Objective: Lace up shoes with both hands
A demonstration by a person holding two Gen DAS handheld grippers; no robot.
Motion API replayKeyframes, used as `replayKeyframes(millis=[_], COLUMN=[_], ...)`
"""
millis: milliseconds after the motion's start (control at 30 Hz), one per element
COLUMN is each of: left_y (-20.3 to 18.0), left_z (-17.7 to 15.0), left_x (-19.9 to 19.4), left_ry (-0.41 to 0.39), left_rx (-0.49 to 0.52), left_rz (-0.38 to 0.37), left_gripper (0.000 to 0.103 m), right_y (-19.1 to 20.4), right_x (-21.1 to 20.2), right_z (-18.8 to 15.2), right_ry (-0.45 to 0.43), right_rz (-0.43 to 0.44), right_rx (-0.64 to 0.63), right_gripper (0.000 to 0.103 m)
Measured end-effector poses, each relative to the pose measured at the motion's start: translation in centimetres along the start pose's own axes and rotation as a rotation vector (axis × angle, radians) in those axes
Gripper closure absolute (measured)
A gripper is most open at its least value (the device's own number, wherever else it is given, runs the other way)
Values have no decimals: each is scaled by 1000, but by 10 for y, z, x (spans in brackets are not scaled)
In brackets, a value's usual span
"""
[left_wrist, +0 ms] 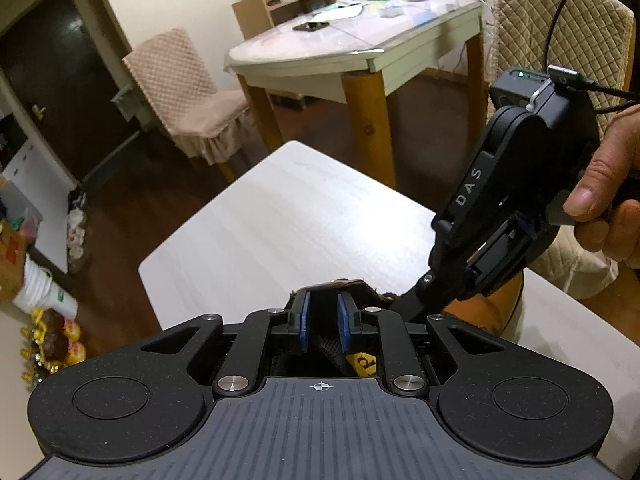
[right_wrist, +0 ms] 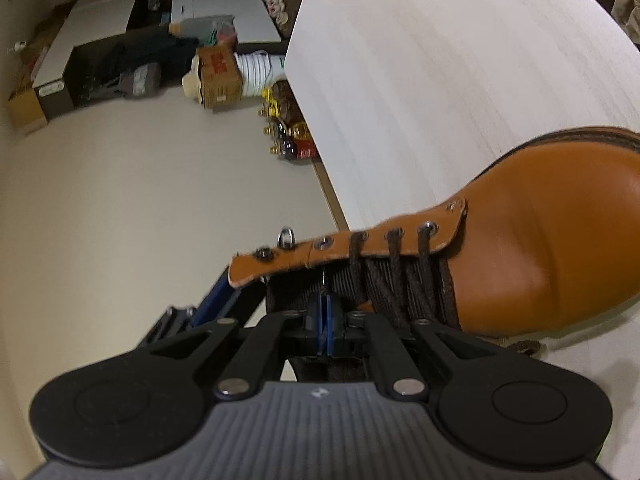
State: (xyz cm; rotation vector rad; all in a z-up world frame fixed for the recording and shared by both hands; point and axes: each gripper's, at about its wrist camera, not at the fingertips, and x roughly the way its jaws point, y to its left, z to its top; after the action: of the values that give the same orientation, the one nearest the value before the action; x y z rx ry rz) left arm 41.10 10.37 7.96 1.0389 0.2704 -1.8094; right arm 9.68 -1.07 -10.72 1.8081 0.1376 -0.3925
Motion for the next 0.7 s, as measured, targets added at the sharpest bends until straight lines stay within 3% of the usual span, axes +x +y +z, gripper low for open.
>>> replayKeyframes(millis=[100, 400, 533, 700], left_y=[1, 3, 3, -10], left_z=[-2, -6, -7, -5], left_x=[-1, -3, -10, 3], left_ry=[-4, 13, 33, 96], left_rx=[-15, -55, -86, -50], left_rz=[-2, -14, -65, -118], left_gripper=[86, 84, 82, 78], right_y=[-2, -6, -11, -18], right_x=[2, -1, -3, -11], right_z=[0, -12, -18, -20], right_ry=[0, -111, -160, -150], right_rz=[-12, 14, 38, 45], right_rx=[3, -56, -77, -81], right_gripper=[100, 100, 99, 98])
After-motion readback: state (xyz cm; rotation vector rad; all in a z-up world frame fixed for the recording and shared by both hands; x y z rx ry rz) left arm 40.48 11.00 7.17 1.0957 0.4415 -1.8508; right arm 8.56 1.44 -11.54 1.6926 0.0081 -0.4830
